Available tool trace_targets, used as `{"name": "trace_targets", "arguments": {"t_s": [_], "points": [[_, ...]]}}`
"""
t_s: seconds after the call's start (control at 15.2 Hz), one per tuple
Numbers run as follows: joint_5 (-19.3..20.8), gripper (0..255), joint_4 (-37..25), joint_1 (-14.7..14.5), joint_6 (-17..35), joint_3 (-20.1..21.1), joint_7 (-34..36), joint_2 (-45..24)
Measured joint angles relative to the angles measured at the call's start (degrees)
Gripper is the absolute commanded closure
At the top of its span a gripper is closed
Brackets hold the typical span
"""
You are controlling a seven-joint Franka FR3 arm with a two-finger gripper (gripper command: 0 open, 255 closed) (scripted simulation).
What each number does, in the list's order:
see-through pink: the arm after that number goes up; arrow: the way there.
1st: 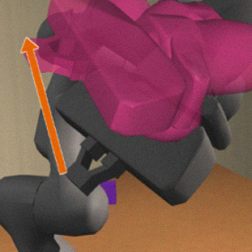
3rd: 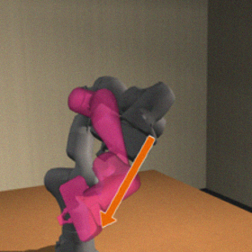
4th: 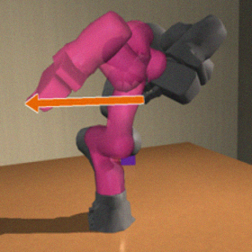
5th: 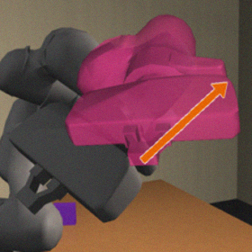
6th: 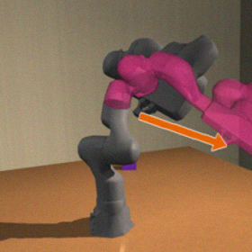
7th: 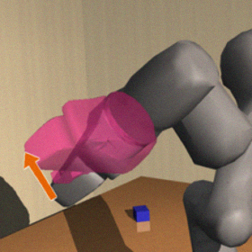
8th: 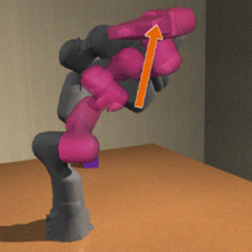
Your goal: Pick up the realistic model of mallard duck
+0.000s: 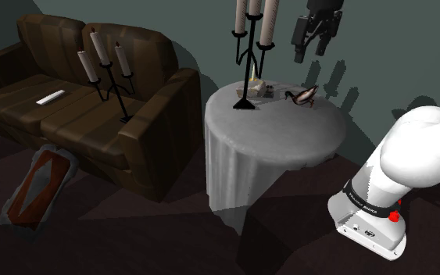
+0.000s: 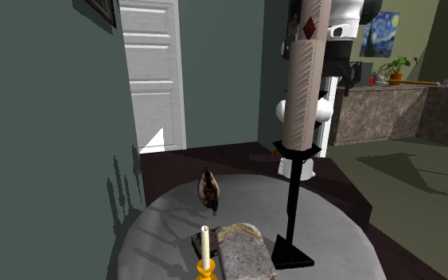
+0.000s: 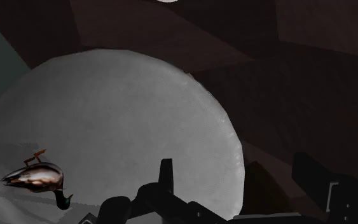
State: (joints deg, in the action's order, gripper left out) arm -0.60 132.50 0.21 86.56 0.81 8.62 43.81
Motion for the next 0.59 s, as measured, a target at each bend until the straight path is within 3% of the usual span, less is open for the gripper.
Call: {"name": "trace_targets", "arguments": {"t_s": [0.59], "points": [[4.26, 0, 2.5, 2.18, 8.0, -6.04, -6.96, -6.95]]}}
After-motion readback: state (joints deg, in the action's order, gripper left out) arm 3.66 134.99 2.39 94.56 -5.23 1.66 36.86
